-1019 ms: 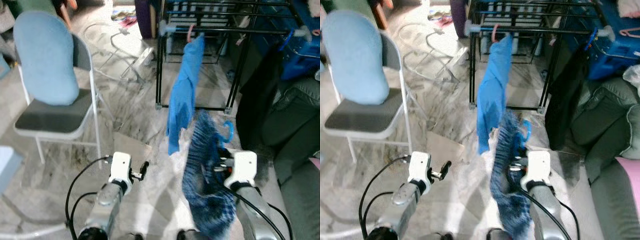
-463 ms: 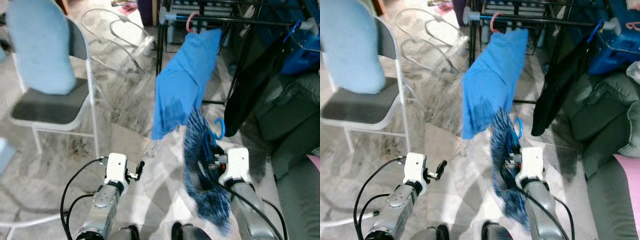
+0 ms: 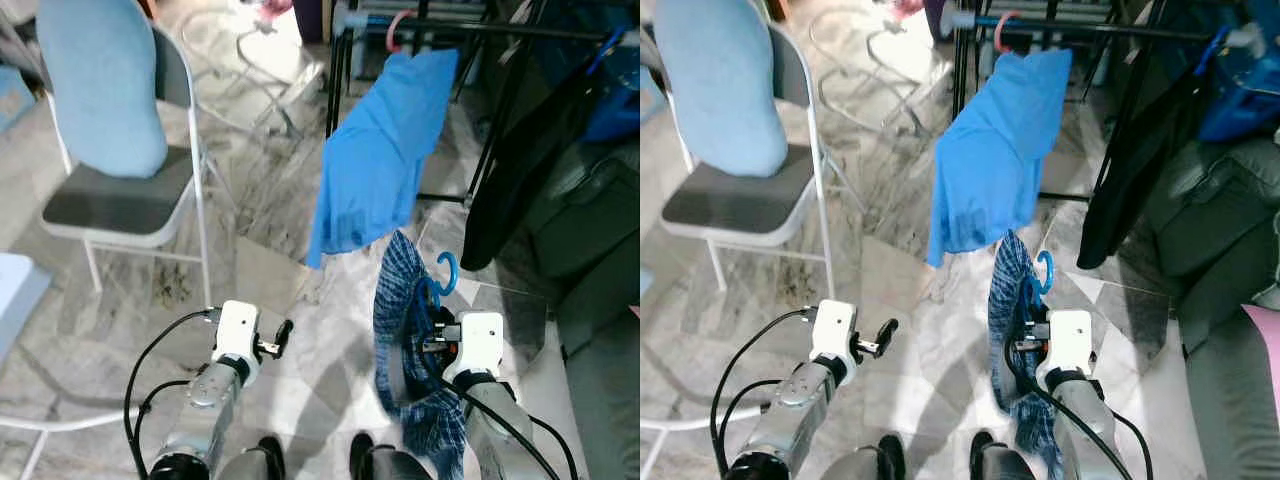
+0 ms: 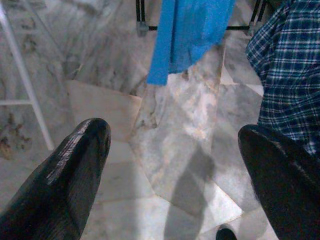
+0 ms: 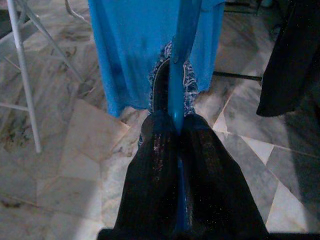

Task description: Hang hanger

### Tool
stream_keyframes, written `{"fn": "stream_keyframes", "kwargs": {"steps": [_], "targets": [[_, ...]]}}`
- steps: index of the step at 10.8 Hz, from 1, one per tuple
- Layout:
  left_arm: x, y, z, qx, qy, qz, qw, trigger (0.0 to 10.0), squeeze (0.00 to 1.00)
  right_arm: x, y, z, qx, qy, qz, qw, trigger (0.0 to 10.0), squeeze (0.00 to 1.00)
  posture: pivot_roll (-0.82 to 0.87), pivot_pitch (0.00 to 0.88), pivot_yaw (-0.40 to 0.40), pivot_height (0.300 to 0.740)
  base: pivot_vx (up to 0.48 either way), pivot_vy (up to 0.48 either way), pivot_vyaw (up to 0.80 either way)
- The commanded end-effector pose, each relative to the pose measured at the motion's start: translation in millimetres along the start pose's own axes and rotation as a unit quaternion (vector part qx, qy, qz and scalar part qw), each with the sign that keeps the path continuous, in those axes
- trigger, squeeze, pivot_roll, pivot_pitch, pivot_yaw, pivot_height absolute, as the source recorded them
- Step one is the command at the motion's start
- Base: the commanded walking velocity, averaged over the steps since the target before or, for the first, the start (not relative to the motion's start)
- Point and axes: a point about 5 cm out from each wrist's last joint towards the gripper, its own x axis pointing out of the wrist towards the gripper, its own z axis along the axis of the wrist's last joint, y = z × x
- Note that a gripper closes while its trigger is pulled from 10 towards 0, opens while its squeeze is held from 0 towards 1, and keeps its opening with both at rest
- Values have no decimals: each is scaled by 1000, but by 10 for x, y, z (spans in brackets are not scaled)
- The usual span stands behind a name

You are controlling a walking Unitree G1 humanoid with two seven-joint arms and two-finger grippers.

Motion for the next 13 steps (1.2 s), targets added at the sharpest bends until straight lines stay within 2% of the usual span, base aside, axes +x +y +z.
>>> {"fn": "stream_keyframes", "kwargs": {"steps": [1,2,10,13], "targets": [[-18,-13,-61,3,16,-3,1000,10000,0,-18,-30,31,4,-10,-12,1000,10000,0,-135,201,37,740,-480,0,0],[-20,-15,-62,4,17,-3,1000,10000,0,-22,-32,33,6,-11,-13,1000,10000,0,-135,203,39,740,-480,0,0],[-9,-67,-83,10,20,-13,1000,10000,0,-70,-29,29,7,-11,-7,1000,10000,0,-153,207,40,740,0,0,0],[2,-82,-70,5,15,-14,1000,10000,0,-90,53,64,-14,-21,24,999,10000,0,-156,208,37,740,0,0,800]]}}
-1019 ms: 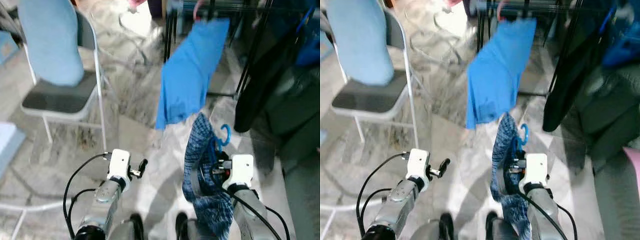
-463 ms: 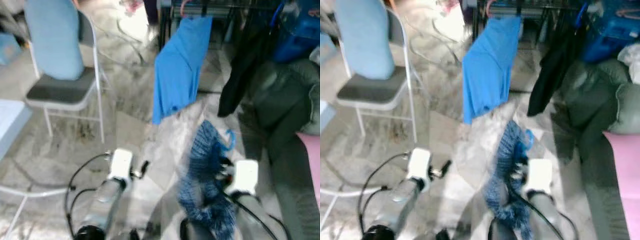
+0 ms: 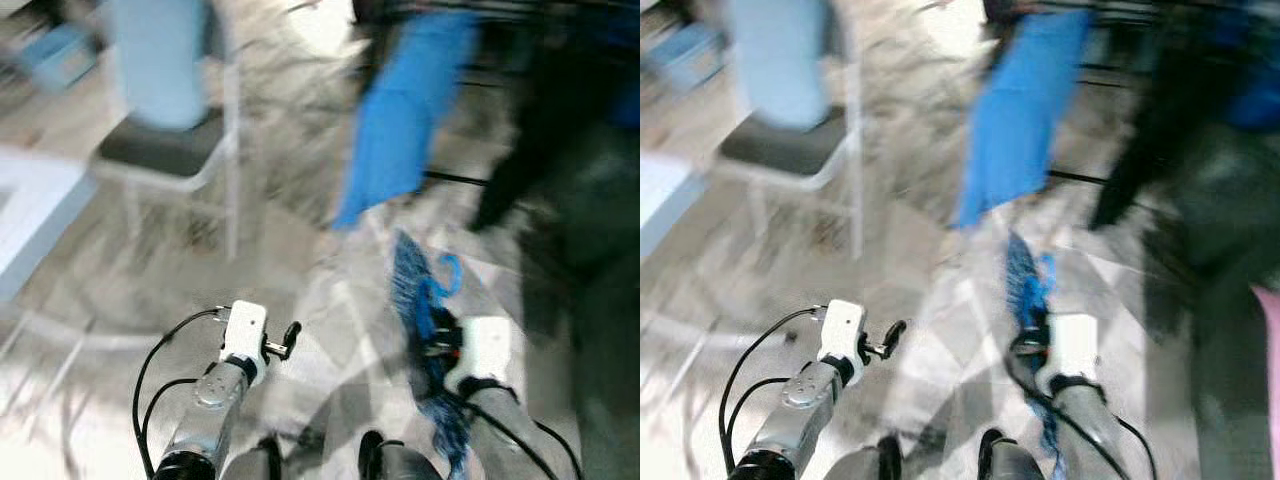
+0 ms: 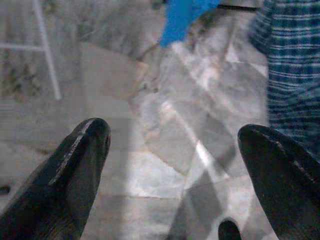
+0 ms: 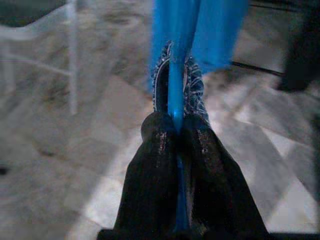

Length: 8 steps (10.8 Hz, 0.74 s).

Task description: Hang hanger

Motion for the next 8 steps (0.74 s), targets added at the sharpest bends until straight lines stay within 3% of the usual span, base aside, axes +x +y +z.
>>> {"fn": "stream_keyframes", "kwargs": {"steps": [1,6,8], "targets": [[-34,2,-74,0,11,1,1000,10000,0,-27,19,15,-2,-7,8,1000,10000,0,-157,208,36,740,0,0,800],[-10,-74,-101,3,20,-8,1000,10000,0,-93,-4,-2,-3,-1,5,1000,10000,0,-190,216,44,740,0,0,800],[8,-78,-87,7,20,-11,1000,10000,0,-107,-10,-12,-2,1,2,1000,10000,0,-194,214,49,740,-272,0,800]]}}
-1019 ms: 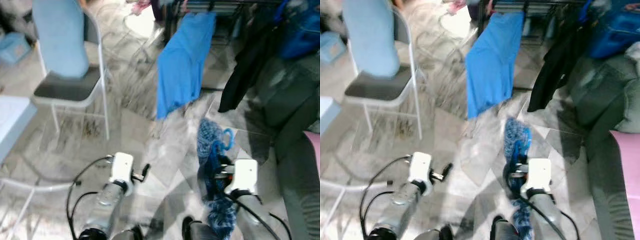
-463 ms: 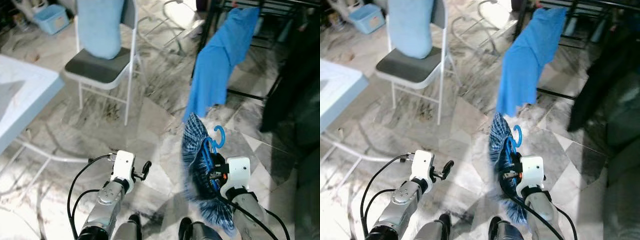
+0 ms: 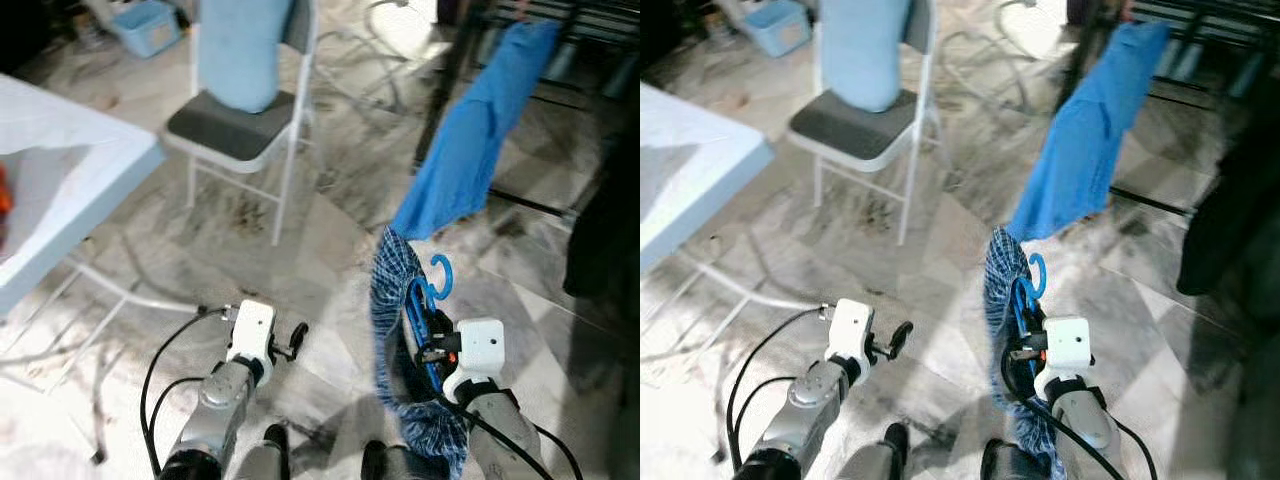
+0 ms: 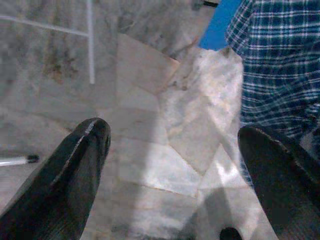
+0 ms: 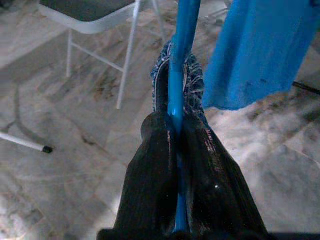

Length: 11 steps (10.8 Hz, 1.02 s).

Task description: Hang hanger

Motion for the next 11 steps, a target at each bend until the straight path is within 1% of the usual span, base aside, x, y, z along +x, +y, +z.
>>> {"fn": "stream_keyframes", "kwargs": {"steps": [1,7,9,11], "targets": [[-37,-5,-109,2,20,1,1000,10000,0,-31,-26,-1,1,1,-9,1000,10000,0,-195,215,49,740,-292,0,800],[-30,-2,-118,5,24,-1,1000,10000,0,-35,-20,-11,2,3,-11,1000,10000,0,-194,215,54,740,-282,0,800],[-29,2,-121,6,24,0,1000,10000,0,-30,-24,-11,2,3,-12,1000,10000,0,-191,214,55,740,0,0,747],[-31,19,-129,10,26,4,1000,10000,0,-26,-30,-13,4,3,-13,1000,10000,0,-189,214,55,740,0,0,0]]}}
